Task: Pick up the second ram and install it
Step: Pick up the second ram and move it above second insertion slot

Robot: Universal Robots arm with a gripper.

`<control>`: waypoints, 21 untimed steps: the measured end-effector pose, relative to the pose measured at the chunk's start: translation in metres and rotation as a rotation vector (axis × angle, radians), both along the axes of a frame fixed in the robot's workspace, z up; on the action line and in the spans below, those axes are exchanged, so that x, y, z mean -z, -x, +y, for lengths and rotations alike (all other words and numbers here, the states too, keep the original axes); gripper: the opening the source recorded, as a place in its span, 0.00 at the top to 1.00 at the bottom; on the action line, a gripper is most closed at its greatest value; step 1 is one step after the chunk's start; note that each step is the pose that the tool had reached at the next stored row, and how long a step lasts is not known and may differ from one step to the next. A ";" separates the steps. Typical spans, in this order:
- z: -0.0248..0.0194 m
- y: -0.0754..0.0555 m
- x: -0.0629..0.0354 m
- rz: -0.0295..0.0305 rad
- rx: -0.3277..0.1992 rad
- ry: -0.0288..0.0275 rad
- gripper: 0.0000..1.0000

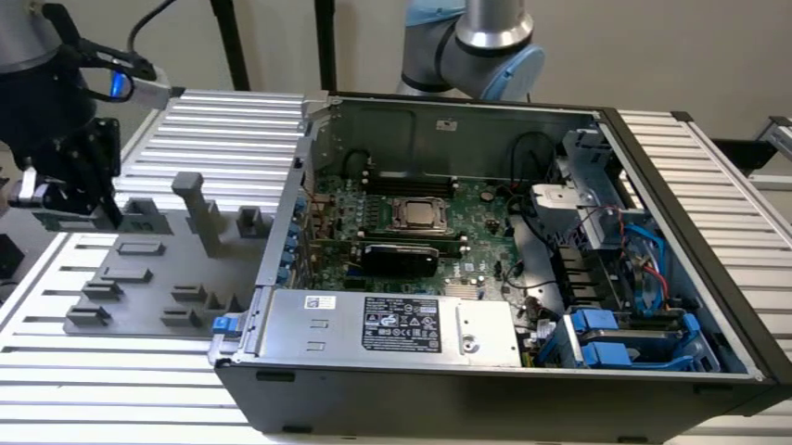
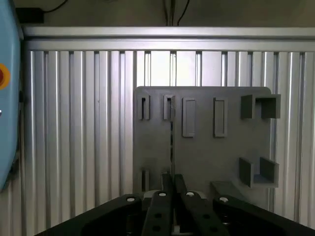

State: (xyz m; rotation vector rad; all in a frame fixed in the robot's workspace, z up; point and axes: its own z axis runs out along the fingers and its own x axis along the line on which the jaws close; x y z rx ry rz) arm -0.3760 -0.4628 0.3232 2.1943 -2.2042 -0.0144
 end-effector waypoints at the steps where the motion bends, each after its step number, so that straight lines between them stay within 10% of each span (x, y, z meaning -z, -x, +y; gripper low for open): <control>1: 0.0000 -0.002 -0.0045 0.0001 0.000 0.0000 1.00; 21: 0.0000 -0.087 -0.0875 0.0008 0.000 -0.0140 1.00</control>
